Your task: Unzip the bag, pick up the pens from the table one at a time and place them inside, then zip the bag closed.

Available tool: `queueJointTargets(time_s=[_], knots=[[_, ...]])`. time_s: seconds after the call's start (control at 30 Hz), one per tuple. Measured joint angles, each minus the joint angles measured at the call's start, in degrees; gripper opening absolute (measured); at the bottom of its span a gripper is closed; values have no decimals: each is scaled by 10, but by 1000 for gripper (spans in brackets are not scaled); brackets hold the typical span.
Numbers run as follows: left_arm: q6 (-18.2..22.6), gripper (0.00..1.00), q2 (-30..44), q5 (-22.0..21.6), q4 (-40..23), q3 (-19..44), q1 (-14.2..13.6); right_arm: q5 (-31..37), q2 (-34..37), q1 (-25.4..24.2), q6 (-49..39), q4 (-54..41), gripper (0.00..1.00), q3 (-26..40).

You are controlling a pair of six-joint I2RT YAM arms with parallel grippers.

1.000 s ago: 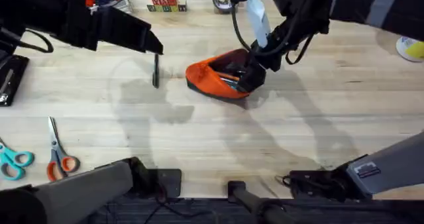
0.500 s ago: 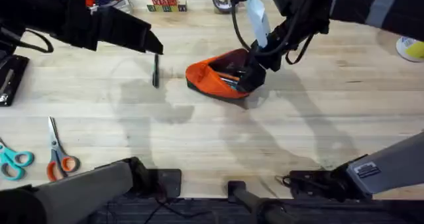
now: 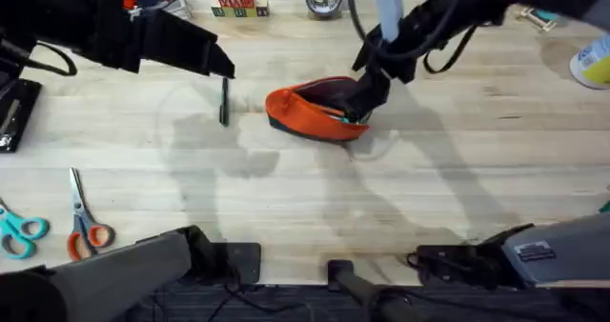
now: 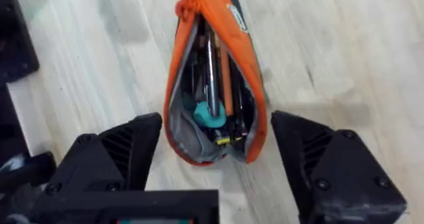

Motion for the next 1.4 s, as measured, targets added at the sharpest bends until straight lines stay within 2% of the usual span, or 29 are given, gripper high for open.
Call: queueJointTargets(time_s=[0.37,0.63,0.9,1.4], knots=[[0,995,0,0,0,0,0,4,-84,0,14,-63,997,25],[0,995,0,0,8,0,0,64,-160,0,16,-100,997,30],[0,995,0,0,36,0,0,85,-214,0,16,-121,997,30],[-1,995,0,2,82,0,0,89,-223,0,16,-151,997,31]])
